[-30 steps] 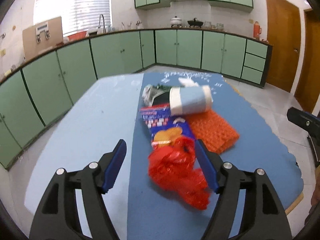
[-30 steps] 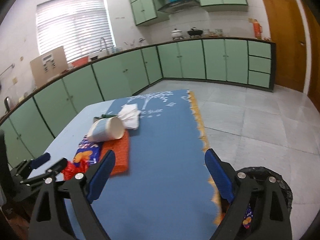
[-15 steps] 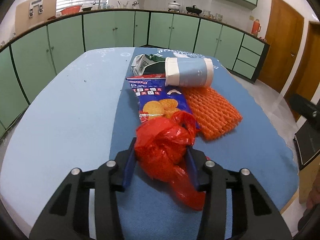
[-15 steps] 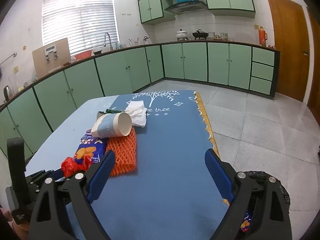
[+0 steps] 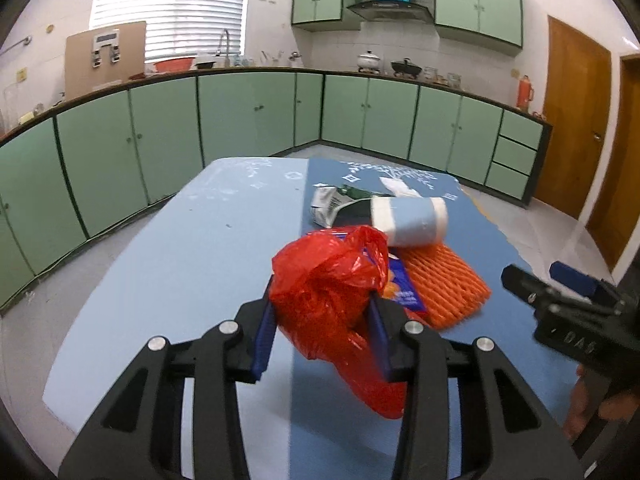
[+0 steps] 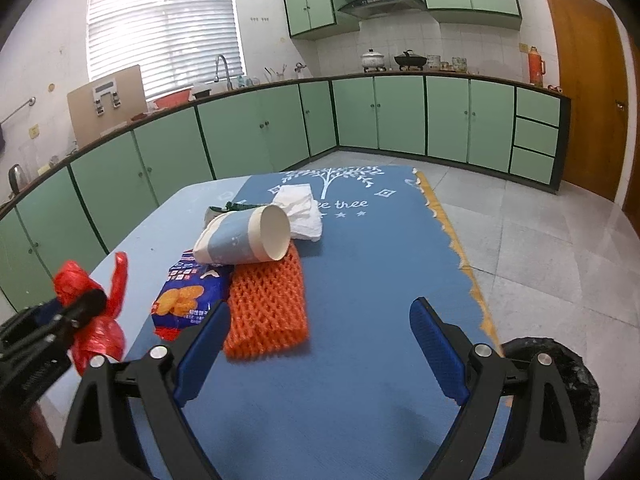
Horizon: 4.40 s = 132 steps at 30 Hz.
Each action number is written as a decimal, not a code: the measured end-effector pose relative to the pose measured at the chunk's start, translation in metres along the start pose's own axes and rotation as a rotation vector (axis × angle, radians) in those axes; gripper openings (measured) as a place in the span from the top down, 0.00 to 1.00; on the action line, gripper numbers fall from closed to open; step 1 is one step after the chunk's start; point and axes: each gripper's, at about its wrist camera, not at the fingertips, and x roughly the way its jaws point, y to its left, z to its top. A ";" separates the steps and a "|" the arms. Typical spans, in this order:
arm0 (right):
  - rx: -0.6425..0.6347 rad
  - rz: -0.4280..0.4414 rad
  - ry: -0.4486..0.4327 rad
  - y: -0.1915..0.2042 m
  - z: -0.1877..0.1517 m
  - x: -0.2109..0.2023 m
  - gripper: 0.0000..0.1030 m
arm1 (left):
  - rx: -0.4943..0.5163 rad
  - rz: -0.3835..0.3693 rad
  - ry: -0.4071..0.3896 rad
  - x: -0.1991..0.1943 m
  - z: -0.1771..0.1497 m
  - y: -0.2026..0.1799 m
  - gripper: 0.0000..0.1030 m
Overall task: Collect trash
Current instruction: 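Grasp the orange mesh net with the right tool while the left tool holds the red bag, then carry red bag and mesh net over the bin and open both tools, then return both tools to the table and grasp the paper cup with the right tool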
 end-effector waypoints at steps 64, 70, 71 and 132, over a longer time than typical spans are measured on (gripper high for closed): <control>0.204 -0.243 -0.091 -0.145 0.013 -0.114 0.91 | 0.240 -0.431 -0.091 -0.009 0.022 -0.187 0.63; 0.268 -0.377 -0.071 -0.197 -0.012 -0.125 0.91 | 0.281 -0.517 -0.060 0.006 0.010 -0.244 0.63; 0.278 -0.390 -0.064 -0.204 -0.016 -0.126 0.91 | 0.293 -0.532 -0.050 0.010 0.007 -0.257 0.63; -0.017 -0.013 -0.099 -0.016 0.048 0.012 0.16 | 0.039 0.060 -0.083 0.038 0.055 -0.017 0.28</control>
